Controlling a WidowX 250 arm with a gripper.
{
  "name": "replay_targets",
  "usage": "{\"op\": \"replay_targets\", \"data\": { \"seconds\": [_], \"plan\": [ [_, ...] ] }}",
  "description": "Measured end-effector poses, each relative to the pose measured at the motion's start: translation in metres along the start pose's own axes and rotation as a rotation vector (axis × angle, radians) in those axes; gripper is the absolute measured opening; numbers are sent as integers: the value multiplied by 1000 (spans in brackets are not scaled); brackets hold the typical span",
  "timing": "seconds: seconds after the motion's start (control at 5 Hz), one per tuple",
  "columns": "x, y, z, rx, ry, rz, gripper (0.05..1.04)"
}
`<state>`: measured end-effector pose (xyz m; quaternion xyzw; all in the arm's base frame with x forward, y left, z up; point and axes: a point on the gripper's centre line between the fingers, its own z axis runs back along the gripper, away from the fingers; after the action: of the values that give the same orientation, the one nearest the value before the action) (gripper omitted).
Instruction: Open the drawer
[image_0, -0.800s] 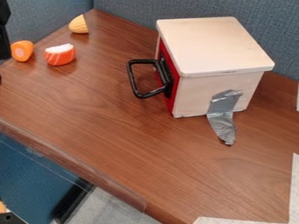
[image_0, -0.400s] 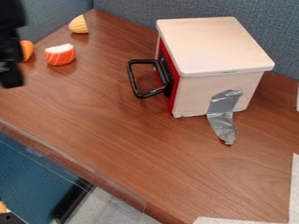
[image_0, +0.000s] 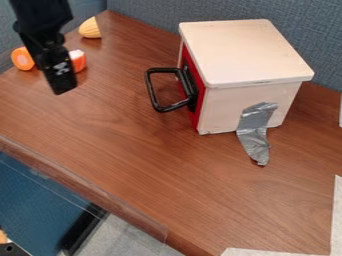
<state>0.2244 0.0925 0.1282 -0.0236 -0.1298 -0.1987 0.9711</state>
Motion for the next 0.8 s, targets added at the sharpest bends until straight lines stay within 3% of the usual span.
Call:
{"op": "replay_targets", "data": {
  "seconds": [0.4,0.8],
  "plan": [
    [37,-3,-13,21,-84,309,1000],
    [72,-5,-42,78,-126,483,1000]
  ]
}}
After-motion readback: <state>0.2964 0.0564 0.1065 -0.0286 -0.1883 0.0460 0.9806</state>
